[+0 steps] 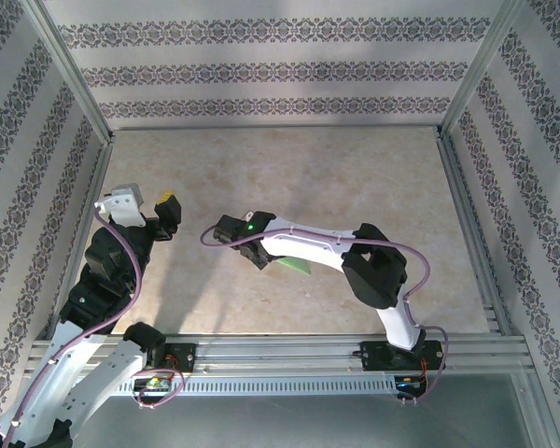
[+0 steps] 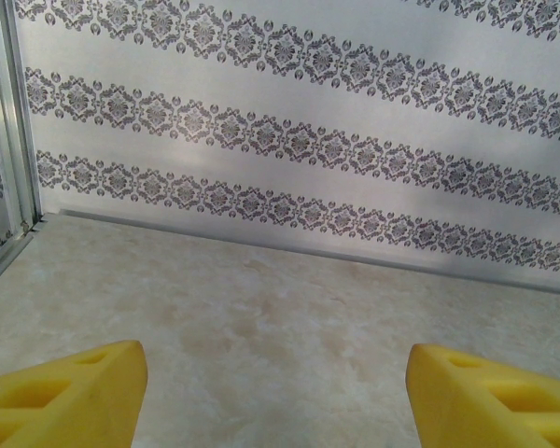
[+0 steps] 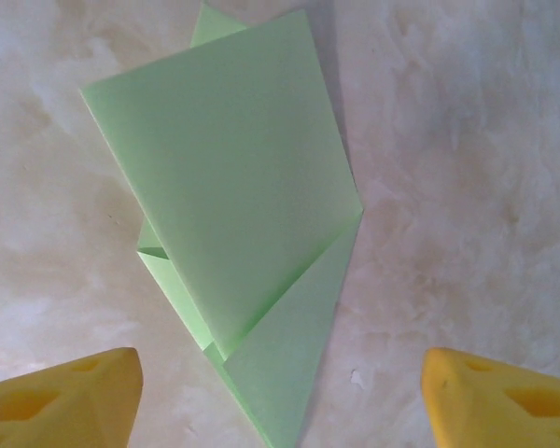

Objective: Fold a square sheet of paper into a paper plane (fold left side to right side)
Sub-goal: Turn over the paper at the center of the table.

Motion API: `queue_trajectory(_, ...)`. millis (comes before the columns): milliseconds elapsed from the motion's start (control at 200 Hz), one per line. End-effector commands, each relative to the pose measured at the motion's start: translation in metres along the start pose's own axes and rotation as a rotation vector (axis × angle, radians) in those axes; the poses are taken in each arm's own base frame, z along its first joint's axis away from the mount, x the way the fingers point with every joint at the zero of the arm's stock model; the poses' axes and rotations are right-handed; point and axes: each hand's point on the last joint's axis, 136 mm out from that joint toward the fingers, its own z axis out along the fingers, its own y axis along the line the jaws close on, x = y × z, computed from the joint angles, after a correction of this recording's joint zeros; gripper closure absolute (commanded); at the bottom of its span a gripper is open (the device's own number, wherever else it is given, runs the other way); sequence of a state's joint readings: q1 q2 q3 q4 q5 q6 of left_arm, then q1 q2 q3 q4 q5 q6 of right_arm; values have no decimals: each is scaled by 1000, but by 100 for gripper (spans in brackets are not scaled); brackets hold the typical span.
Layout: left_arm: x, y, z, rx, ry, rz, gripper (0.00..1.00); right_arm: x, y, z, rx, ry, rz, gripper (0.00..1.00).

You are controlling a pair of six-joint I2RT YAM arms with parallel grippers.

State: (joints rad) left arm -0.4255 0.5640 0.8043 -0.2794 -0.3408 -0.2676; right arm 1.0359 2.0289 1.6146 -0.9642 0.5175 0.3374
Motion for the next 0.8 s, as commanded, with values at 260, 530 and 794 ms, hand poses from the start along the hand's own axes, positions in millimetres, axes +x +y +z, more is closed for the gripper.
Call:
queue_trajectory(260,0,-11,3,49,6,5,26,-8,-31,-43,-179,-154,198,3)
queue_trajectory(530,34,-35,29,130,117,-93,26,0,-74,-62,-343,-318,457,2)
queue_trajectory(794,84,-59,60,188,284,-241,28,25,-119,-50,-512,-433,775,2)
